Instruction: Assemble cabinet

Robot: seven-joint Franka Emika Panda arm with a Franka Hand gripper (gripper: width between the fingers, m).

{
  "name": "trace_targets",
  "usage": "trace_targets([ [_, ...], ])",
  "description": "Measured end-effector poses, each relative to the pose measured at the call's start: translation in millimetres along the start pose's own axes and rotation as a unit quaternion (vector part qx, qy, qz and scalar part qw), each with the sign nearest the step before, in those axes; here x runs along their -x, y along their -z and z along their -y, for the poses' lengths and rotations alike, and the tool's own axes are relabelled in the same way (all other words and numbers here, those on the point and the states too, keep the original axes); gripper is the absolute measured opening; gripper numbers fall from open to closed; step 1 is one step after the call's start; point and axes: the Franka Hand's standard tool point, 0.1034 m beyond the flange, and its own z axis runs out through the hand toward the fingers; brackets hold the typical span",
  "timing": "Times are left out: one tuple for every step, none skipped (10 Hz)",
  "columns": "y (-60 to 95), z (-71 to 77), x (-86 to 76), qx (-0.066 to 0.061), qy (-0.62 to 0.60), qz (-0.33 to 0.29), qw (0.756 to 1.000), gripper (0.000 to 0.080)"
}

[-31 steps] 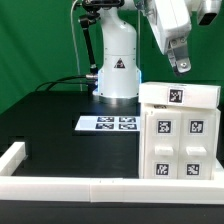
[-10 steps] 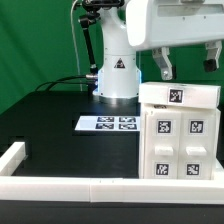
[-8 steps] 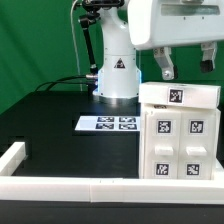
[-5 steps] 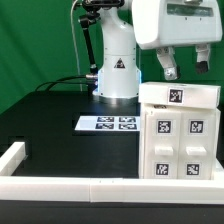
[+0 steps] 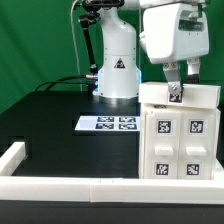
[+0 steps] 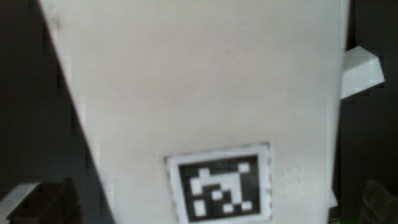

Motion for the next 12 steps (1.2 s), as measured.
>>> trace_targets([
  [-4.5,-0.2,2.8,-0.005,-0.002,0.003,1.000,0.0797],
  [-9.1,0.7,4.8,-0.011,-0.003,0.007,1.000,0.0797],
  [-11.4,0.8,5.5,-0.013,-0.004,0.007,1.000,0.0797],
  [-10.7,0.4,5.2,-0.012,-0.004,0.007,1.000,0.0788],
  [-10.6,0.2,5.4,-0.012,-0.014,0.007,1.000,0.0632],
  [-10.9,0.0,5.9,-0.012,-0.024,0.007,1.000,0.0632],
  [-11.1,-0.6,7.1,-0.012,-0.024,0.008,1.000,0.0548],
  [-11.2,-0.7,7.5,-0.012,-0.025,0.008,1.000,0.0548],
  [-11.2,-0.7,7.5,-0.011,-0.071,0.008,0.997,0.0548],
  [-11.0,-0.8,7.3,-0.009,-0.120,0.007,0.993,0.0548],
  [-10.9,-0.3,7.9,-0.002,-0.172,0.002,0.985,0.0548],
  [-11.5,0.9,9.4,0.004,-0.227,-0.005,0.974,0.0548],
])
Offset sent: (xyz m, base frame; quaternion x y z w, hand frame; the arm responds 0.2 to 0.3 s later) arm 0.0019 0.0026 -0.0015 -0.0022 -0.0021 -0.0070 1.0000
